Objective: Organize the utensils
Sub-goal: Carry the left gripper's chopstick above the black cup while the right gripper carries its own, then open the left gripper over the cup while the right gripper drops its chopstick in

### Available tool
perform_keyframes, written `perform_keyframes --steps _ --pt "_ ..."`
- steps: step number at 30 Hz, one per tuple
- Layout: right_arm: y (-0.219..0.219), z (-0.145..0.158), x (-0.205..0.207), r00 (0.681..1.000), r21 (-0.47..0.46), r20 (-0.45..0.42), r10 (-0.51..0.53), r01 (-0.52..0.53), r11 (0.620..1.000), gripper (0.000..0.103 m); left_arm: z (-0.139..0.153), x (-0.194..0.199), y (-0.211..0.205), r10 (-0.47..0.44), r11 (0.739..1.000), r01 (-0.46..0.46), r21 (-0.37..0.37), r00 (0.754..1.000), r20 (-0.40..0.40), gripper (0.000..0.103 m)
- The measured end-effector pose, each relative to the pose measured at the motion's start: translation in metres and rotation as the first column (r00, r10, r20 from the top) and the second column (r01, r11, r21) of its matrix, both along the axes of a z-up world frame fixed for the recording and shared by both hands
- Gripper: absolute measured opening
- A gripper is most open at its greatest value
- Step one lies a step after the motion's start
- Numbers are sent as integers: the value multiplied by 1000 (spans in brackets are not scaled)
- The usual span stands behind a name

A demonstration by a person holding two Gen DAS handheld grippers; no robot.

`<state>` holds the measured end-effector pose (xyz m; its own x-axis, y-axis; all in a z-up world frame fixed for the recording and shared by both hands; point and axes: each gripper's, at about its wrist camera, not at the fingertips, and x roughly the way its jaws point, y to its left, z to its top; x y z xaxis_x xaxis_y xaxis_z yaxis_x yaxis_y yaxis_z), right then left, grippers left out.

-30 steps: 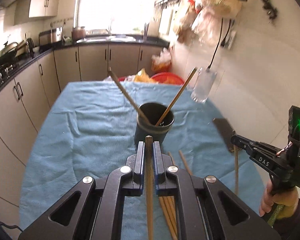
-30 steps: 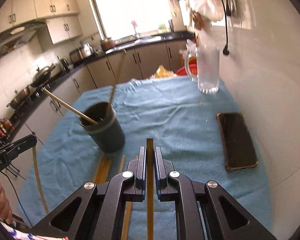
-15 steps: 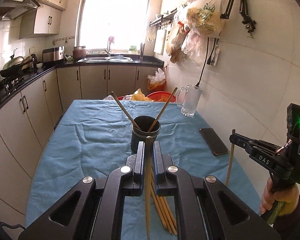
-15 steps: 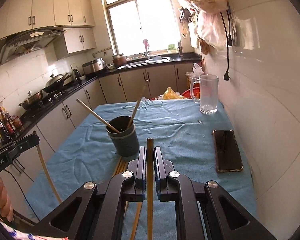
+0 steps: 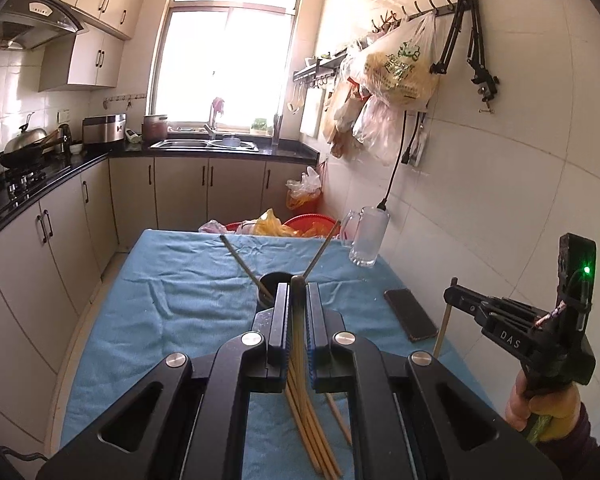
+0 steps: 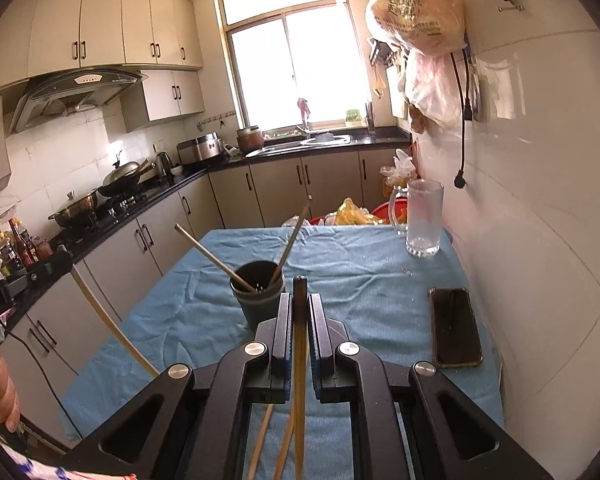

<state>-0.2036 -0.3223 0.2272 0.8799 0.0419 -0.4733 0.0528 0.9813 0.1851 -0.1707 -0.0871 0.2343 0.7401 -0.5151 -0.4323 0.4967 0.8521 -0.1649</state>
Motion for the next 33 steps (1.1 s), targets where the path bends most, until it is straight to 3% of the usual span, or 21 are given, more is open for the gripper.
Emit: perform_keyframes --steps 6,12,20,26,33 --pt "1 23 22 998 27 50 26 -27 999 8 25 26 -9 -2 1000 2 -27 1000 -6 6" --pt "6 50 72 992 63 126 28 -37 997 8 54 62 -28 38 999 -37 -22 998 48 6" --pt "0 73 143 977 112 210 -32 9 994 8 78 132 -44 85 995 -82 -62 996 42 6" --pt "-2 56 190 977 105 198 -72 52 993 8 61 174 -65 105 994 -105 -4 994 13 6" --pt "4 2 225 996 91 72 -53 46 995 8 14 207 -87 92 994 -86 64 991 -97 7"
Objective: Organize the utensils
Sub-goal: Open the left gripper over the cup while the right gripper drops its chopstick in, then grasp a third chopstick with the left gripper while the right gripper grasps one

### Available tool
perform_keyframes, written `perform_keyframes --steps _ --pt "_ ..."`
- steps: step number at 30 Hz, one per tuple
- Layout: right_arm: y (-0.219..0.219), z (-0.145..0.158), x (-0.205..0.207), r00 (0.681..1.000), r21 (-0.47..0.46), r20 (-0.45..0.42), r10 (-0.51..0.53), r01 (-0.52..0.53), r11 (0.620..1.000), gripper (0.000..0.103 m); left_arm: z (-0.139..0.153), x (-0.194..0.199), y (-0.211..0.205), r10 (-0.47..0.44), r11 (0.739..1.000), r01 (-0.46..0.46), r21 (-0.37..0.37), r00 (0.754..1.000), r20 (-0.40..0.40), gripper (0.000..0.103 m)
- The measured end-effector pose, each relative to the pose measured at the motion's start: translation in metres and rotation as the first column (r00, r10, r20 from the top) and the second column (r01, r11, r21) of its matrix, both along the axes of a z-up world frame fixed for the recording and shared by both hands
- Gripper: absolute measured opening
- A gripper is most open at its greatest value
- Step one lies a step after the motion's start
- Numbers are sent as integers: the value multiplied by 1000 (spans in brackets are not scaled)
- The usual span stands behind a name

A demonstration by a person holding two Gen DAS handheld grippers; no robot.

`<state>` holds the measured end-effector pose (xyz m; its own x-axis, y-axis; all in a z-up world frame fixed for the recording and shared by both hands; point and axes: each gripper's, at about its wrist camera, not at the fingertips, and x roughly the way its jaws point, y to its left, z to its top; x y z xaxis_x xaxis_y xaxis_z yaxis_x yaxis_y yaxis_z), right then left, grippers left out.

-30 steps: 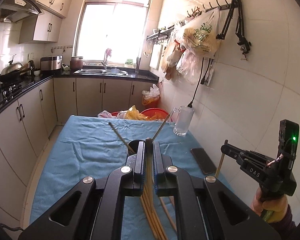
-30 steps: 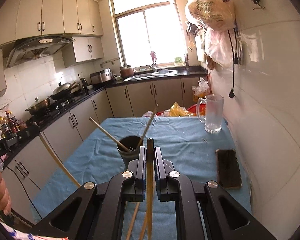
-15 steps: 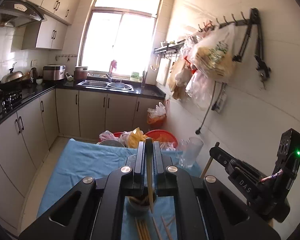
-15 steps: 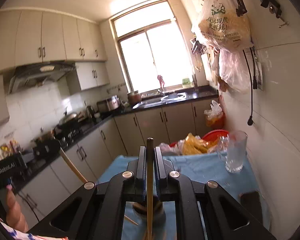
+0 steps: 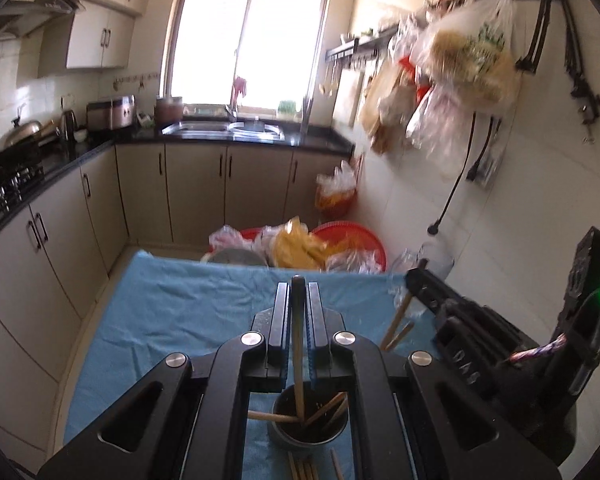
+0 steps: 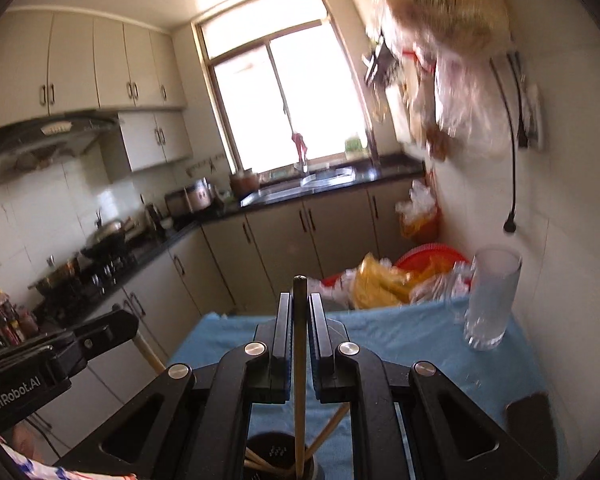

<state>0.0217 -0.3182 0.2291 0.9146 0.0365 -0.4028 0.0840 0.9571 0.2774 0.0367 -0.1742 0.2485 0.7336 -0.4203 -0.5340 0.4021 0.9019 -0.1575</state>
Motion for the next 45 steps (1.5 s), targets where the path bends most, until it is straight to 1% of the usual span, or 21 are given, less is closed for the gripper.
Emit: perform_keyframes --steps 2,4,6,7,8,10,12,14,19,22,24,26,29,31,34,37,39,40,41,43,45 --pt "0 -9 5 1000 -1 -24 15 -15 1000 8 -5 1 0 0 1000 0 2 1000 -11 7" --pt "-2 -15 6 999 5 -34 22 -22 1000 8 -5 -1 1 7 1000 -7 1 1000 -1 7" --pt "-6 -17 8 999 18 -42 24 -23 1000 12 -2 -4 2 5 1000 -5 4 1000 13 9" --pt "-9 -17 9 999 28 -43 25 -24 999 20 1 -7 2 3 1000 -4 5 1000 24 14" --pt "-11 -15 8 999 34 -40 22 -21 999 30 4 -9 3 5 1000 -5 4 999 33 22" --pt "-12 -10 3 999 30 -28 14 -13 999 35 10 -16 5 9 1000 -9 -4 998 56 31" --pt "-11 -4 -3 1000 22 -19 11 -10 1000 37 18 -27 10 19 1000 -18 -13 996 85 35" --pt "-12 4 -15 1000 19 -6 4 -4 1000 45 26 -40 16 20 1000 -18 -26 995 100 39" --pt "-9 16 -50 1000 -11 14 -2 2 1000 55 37 -76 33 8 999 -1 -53 992 128 48" --pt "-8 16 -74 1000 -35 13 -6 6 999 61 37 -100 43 3 999 3 -48 990 142 52" --pt "-9 13 -89 1000 -44 2 -12 12 999 63 34 -115 50 -2 999 9 -48 990 142 55" --pt "-12 4 -105 1000 -46 -22 -20 19 999 68 29 -130 57 -5 999 11 -45 991 135 58" --pt "-18 -17 -122 996 -45 -81 -34 31 999 70 11 -148 68 1 999 4 -40 993 116 61" --pt "-22 -39 -131 989 -31 -145 -36 32 999 70 -7 -153 74 6 1000 -3 -31 997 81 62" --pt "-28 -73 -139 971 4 -236 -28 29 1000 70 -42 -150 80 9 1000 -9 -14 1000 -18 62" --pt "-25 -110 -143 943 22 -332 17 -10 1000 70 -83 -139 79 -4 1000 5 6 990 -142 61" --pt "-16 -136 -145 918 11 -392 52 -52 999 68 -110 -130 73 -25 999 32 29 977 -213 49" --pt "-14 -144 -144 911 9 -409 63 -65 998 62 -124 -125 69 -31 998 43 45 969 -245 37" --pt "-10 -153 -145 901 8 -427 78 -82 997 55 -137 -119 65 -37 996 56 62 960 -278 29" --pt "-3 -167 -144 886 5 -452 98 -108 994 50 -156 -110 56 -44 994 72 76 945 -323 24" --pt "4 -175 -144 882 -4 -460 107 -123 992 49 -173 -103 49 -48 993 82 82 934 -353 24"
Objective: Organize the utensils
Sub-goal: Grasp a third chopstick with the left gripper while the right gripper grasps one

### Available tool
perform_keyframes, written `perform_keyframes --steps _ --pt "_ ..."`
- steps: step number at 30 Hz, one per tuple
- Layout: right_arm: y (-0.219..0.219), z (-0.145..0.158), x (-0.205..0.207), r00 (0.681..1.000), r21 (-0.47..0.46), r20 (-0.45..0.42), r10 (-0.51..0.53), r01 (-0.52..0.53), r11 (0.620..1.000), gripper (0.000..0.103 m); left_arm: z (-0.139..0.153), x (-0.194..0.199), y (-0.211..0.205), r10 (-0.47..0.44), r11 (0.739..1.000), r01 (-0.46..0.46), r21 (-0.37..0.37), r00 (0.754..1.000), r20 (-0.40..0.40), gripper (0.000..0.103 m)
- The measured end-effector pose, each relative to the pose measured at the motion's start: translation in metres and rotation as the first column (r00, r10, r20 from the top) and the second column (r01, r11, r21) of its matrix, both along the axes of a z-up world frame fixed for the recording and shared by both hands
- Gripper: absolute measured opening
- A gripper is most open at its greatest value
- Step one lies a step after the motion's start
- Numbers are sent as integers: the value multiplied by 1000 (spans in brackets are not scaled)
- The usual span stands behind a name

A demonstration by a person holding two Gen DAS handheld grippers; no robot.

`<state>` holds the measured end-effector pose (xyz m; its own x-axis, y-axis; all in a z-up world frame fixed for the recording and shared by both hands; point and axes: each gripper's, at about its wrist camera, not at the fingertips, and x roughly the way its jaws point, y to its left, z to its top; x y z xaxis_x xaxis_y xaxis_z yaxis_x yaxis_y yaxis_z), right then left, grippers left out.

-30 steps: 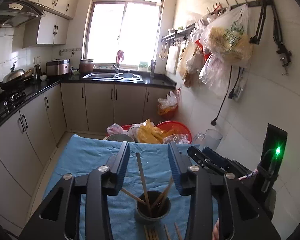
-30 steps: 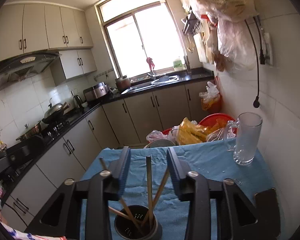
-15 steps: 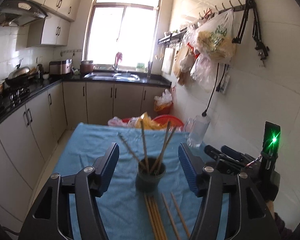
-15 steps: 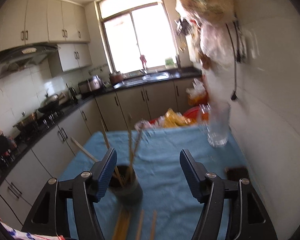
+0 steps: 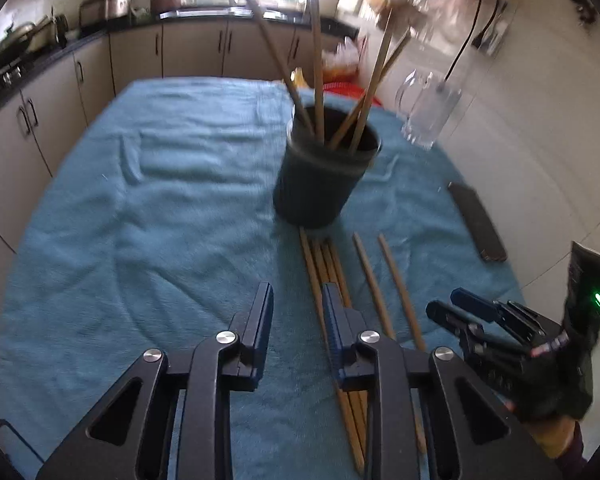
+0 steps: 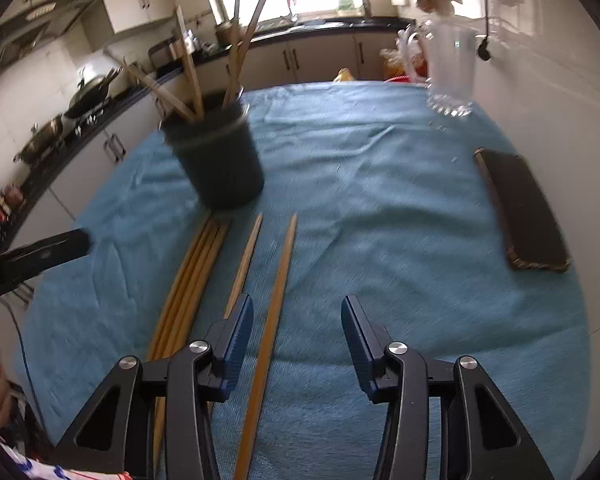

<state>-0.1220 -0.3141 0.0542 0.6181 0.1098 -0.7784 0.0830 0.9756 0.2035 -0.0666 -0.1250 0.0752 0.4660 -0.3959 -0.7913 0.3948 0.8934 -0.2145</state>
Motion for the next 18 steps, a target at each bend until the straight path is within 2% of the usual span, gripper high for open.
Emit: perform_keyframes --steps 6,10,15,18 --pt "7 -15 7 1000 -38 -19 14 -15 999 49 -27 13 -31 -64 996 66 57 997 -36 24" --pt "9 -18 11 1000 -50 -19 16 -17 999 49 -43 17 -47 -95 985 100 137 995 -43 13" --pt "18 -18 9 999 -100 -19 27 -29 995 49 -49 18 -52 -103 984 109 140 994 -47 12" --pt "24 -19 12 999 -149 -25 24 -27 988 46 -51 19 -61 -100 979 102 177 995 -22 10"
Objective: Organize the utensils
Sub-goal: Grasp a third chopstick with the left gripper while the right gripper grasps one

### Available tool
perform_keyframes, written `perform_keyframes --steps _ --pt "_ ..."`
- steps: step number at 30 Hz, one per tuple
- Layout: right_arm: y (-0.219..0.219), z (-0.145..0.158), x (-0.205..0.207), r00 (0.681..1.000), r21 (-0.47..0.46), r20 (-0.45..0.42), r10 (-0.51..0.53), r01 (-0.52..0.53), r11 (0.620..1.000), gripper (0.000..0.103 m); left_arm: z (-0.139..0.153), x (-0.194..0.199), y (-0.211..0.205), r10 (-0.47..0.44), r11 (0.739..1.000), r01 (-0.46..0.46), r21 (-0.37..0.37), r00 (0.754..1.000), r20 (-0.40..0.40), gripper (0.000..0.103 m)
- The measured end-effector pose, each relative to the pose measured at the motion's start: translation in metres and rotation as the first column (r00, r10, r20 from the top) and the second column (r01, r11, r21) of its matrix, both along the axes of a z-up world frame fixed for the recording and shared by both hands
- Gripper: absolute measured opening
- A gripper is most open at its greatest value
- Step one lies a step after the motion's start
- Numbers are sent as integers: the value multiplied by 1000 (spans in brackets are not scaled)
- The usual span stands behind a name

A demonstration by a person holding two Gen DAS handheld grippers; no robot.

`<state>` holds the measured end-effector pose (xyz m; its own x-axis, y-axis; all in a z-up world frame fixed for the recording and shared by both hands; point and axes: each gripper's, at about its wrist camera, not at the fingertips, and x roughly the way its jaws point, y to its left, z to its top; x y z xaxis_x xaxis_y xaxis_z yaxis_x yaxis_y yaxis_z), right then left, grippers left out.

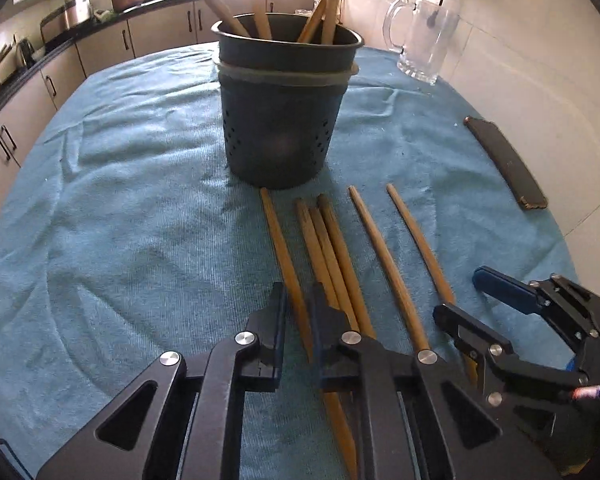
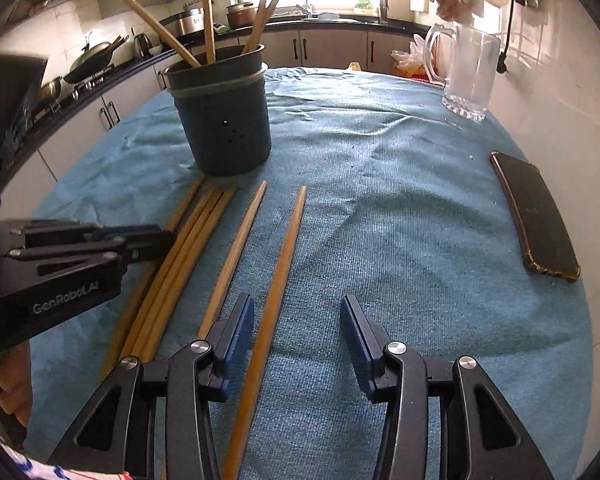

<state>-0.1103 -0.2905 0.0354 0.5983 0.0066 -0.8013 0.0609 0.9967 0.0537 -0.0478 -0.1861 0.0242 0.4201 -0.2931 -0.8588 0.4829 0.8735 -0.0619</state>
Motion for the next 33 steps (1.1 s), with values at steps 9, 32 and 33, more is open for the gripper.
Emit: perform_keyframes --steps 9,32,33 --pt "-16 2 -6 998 -17 -48 -37 36 999 8 4 -3 22 14 1000 -13 21 999 -30 7" --pt "-49 2 57 980 -23 -194 -43 39 999 30 5 28 47 26 999 -21 31 984 -175 8" --pt "-48 2 61 980 -24 -195 -44 41 999 28 5 27 46 24 999 -19 31 985 -169 8"
